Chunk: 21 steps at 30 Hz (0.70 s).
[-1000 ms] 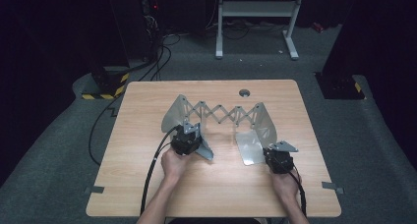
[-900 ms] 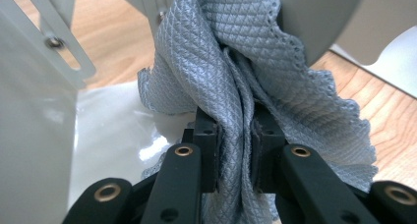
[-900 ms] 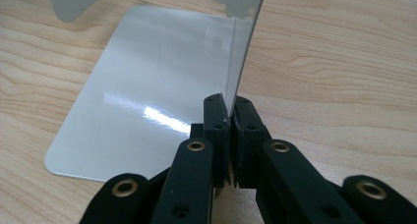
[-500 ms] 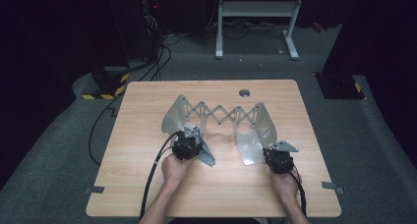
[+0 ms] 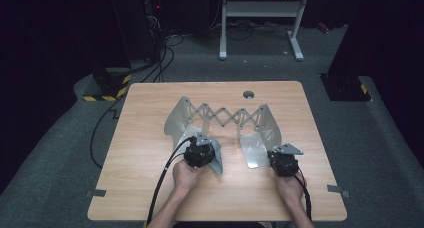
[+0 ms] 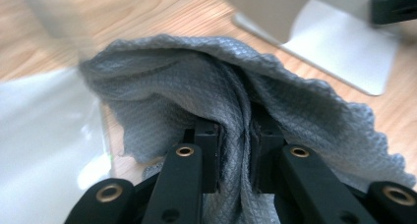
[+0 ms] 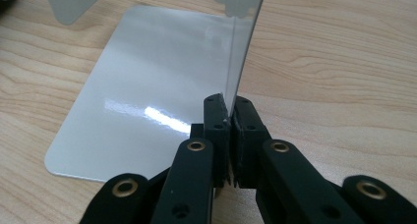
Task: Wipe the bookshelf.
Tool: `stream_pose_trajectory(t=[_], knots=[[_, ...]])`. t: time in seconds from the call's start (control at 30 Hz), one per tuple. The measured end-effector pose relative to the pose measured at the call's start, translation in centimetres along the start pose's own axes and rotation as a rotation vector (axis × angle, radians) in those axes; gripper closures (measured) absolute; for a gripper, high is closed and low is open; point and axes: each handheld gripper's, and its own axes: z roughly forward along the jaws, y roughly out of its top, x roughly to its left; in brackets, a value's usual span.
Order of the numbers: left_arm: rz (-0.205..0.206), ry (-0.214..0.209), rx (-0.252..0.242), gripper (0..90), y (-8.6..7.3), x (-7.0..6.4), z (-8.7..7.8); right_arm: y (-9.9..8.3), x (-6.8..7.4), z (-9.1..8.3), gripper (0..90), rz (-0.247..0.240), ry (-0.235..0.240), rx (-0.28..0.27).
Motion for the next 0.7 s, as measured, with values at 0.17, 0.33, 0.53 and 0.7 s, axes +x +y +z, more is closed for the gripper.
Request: stream_pose_trajectory(t=[0.17,0.33,0.53,0.7], knots=[[0.023,-0.006,0.002,77.7,0.6,-0.7,0.6,0.0,0.0,0.0,87.4,0.0,0.001,0.0],[0.007,0.054,0.01,77.7,1.1,0.5,1.4,0.0,0.0,0.0,87.4,0.001,0.002,0.0],[0.003,0.119,-0.005,77.8,0.9,1.0,1.5,0.0,0.0,0.0,87.6,0.0,0.004,0.0],[-0.058,0.122,-0.053,77.8,0.0,1.2,0.9,0.0,0.0,0.0,87.6,0.0,0.006,0.001]])
